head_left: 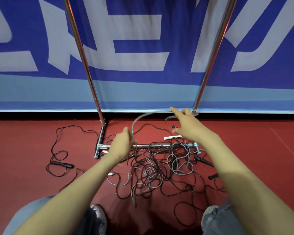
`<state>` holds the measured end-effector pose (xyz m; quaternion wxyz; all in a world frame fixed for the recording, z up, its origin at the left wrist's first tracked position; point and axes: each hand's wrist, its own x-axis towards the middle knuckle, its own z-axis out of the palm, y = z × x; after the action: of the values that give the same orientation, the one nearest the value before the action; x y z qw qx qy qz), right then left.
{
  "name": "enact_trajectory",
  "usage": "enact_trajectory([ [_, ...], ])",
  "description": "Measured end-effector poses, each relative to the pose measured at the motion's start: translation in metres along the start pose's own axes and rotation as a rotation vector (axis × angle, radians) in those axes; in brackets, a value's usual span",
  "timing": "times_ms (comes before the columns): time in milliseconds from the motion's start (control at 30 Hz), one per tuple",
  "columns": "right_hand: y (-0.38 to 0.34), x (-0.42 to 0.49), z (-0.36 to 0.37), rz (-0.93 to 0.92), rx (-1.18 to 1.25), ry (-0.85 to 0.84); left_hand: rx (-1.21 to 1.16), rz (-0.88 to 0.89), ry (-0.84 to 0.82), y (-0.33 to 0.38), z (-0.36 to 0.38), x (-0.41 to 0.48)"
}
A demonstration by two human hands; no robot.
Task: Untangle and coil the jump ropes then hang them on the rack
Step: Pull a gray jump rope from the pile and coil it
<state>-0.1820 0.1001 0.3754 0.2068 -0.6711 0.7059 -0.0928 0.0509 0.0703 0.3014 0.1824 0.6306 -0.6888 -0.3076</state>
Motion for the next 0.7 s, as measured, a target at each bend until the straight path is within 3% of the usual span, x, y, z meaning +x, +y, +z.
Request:
enact_trajectory([
  [133, -0.012, 0.001, 0.006, -0.036, 0.091, 0.045, 0.149, 0.307, 0.163, 0.030, -0.012, -0.010],
  [233, -0.018, 0.002, 0.006, 0.043, 0.160, 0.116, 0.440, 0.336, 0.092, 0.046, -0.026, -0.014],
  [333, -0.021, 0.001, 0.003, 0.107, 0.028, 0.099, 0.618, 0.351, 0.025, 0.056, -0.040, -0.005],
  [500, -0.037, 0.005, 0.009, -0.124, 0.158, -0.011, 0.383, 0.538, -0.086, 0.065, -0.038, 0.001],
  [567, -0.043, 0.006, 0.009, -0.185, 0.163, 0.001, 0.201, 0.568, -0.004, 0.062, -0.033, 0.000],
  [633, -0.045, 0.009, 0.006, -0.179, 0.126, 0.073, 0.009, 0.531, 0.041, 0.058, -0.030, -0.001],
  [700, -0.043, 0.013, 0.004, -0.172, 0.065, 0.173, -0.164, 0.397, -0.047, 0.051, -0.025, -0.001],
])
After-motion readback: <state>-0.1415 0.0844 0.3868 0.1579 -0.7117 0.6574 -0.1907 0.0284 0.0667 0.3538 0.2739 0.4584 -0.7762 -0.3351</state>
